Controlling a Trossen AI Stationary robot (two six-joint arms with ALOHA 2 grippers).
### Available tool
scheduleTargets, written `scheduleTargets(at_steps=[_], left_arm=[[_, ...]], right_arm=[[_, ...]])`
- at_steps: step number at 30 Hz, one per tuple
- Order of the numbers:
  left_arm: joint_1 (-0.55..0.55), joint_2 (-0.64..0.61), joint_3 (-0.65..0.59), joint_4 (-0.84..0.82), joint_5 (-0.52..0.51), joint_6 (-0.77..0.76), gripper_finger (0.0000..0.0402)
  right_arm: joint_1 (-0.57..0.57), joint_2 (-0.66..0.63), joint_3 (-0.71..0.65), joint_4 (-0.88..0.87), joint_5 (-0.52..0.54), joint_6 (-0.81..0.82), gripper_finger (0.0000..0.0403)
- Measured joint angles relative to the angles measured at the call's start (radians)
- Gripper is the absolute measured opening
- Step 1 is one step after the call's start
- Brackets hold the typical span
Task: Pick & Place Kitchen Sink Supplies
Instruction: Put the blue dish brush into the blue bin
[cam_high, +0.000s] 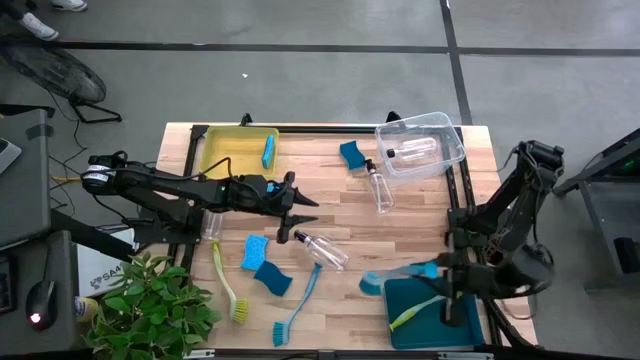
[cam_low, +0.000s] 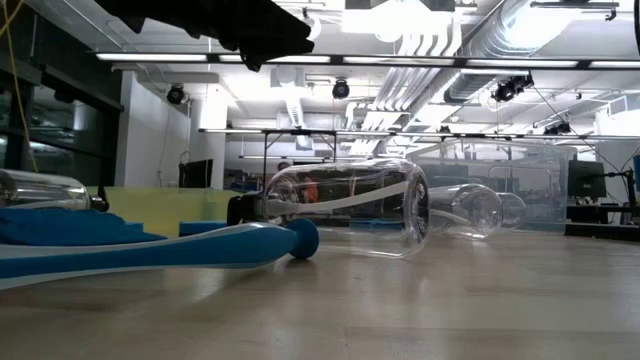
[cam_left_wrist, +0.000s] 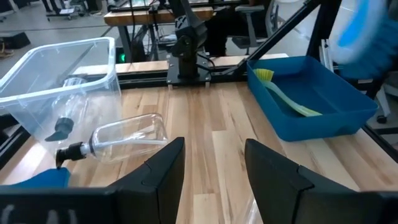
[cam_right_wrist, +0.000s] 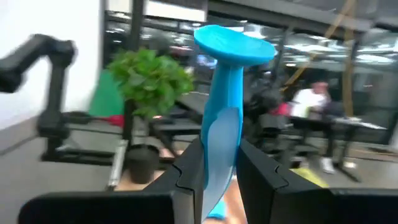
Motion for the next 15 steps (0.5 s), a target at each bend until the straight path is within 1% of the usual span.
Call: scheduleTargets(at_steps=[4, 7, 10, 13, 15], left_arm=[[0.000, 0.000, 0.000, 0.001, -0.002, -0.003, 0.0163], [0.000, 0.000, 0.000, 0.001, -0.002, -0.004, 0.0163], [0.000, 0.000, 0.000, 0.001, -0.002, -0.011, 0.0163], [0.000, 0.000, 0.000, 0.000, -0.001, -0.019, 0.0163], [0.000, 0.000, 0.000, 0.000, 0.002, -0.019, 0.0163]], right_arm=[[-0.099, 0.000, -0.013, -0.167, -0.182, 0.196, 0.0064], [-0.198, -0.008, 0.025, -0.421, -0.322, 0.391, 0.0064], [-0.312, -0.008, 0.099, -0.659, -0.517, 0.547, 0.0064], [-0.385, -0.001, 0.199, -0.838, -0.656, 0.604, 0.0064], [-0.426, 0.003, 0.283, -1.005, -0.746, 0.668, 0.0064]])
